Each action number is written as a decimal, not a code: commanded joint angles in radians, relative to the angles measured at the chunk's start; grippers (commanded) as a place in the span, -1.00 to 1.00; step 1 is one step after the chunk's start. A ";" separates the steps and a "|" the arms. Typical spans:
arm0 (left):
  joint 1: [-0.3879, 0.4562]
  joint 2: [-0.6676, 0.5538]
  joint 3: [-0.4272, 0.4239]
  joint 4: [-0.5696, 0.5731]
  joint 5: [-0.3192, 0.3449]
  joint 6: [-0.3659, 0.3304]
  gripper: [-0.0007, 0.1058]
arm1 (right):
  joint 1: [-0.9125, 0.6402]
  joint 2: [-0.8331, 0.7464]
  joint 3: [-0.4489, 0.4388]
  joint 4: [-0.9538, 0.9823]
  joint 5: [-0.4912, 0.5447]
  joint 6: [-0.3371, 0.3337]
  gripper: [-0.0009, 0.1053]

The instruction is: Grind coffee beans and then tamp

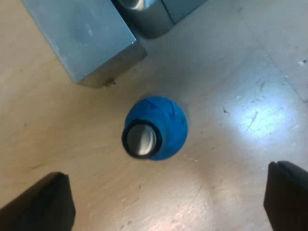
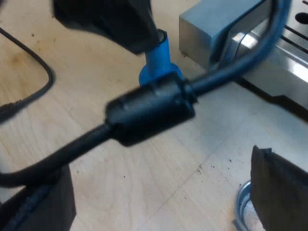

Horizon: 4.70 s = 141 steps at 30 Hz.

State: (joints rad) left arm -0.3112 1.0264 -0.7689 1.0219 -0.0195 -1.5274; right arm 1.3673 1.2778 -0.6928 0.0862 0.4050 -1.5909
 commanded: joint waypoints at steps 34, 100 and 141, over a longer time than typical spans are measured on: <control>0.000 0.363 -0.008 -0.096 -0.011 -0.023 -0.98 | -0.001 -0.022 -0.011 -0.002 -0.013 -0.007 0.46; -0.523 0.229 -0.102 -0.204 0.056 -0.158 -0.98 | -0.001 -0.240 0.448 -0.222 0.108 -0.002 0.46; -0.518 0.187 -0.090 -0.205 0.121 -0.158 -0.98 | -0.001 -0.246 0.448 -0.225 0.108 0.001 0.46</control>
State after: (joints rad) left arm -0.8288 1.2309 -0.8537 0.8145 0.0936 -1.6842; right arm 1.3673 1.0422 -0.2402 -0.1231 0.5120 -1.5855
